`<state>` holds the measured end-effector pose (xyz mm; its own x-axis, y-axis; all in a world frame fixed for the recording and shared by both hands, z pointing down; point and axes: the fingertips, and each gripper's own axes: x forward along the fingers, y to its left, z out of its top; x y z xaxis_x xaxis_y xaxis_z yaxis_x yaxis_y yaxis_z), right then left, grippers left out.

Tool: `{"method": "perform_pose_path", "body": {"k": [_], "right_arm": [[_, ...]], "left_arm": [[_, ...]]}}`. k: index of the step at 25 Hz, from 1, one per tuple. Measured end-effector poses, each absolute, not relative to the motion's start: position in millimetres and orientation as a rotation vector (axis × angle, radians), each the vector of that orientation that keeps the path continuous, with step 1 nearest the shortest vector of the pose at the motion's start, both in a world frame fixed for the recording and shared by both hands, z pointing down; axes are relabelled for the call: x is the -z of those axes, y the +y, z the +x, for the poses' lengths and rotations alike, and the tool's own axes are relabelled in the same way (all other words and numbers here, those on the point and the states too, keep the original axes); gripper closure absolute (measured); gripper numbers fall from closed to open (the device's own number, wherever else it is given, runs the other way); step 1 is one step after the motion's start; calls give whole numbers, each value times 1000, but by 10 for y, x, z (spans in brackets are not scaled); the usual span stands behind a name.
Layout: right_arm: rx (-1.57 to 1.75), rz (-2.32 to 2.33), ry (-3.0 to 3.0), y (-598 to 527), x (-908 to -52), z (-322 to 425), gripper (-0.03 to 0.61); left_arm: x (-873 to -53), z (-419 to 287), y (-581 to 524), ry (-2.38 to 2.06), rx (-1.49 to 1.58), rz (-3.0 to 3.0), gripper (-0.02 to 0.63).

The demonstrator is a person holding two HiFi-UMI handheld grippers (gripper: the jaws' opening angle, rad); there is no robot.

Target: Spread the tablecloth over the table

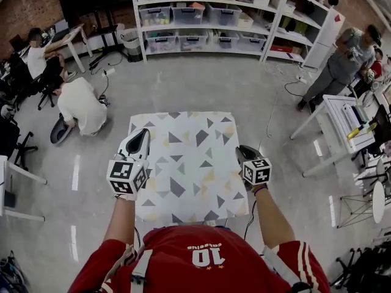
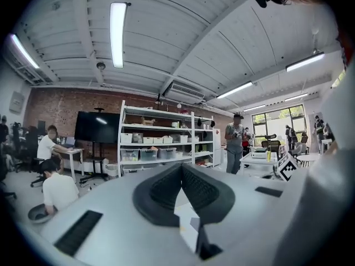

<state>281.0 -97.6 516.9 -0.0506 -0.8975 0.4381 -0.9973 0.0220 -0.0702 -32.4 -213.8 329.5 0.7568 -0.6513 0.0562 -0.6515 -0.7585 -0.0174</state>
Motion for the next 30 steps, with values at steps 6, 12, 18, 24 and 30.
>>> {"method": "perform_pose_path", "body": {"k": [6,12,18,24,30], "right_arm": [[-429,1962,-2258,-1226,-4095,2137,525],[-246,2065,-2356,-1200,-3231,1788,526],[-127,2152,-2273,-1107,-2900,1667,555],[-73,2173,-2281,-1090,-2852,1546,565],[-46,2179,-2263,-1071,-2856,1522,566]], "left_arm": [[-3142,-271,-2033,-1063,-62,2956,607],[-2871,-286,-1943,-1089,13,2968,607],[-2735,-303,-1871,-1125,21,2963,607],[-2645,-302,-1754,-1138,34,2984,607],[-2578,-380,-1710,-1202,42,2979,607]]}}
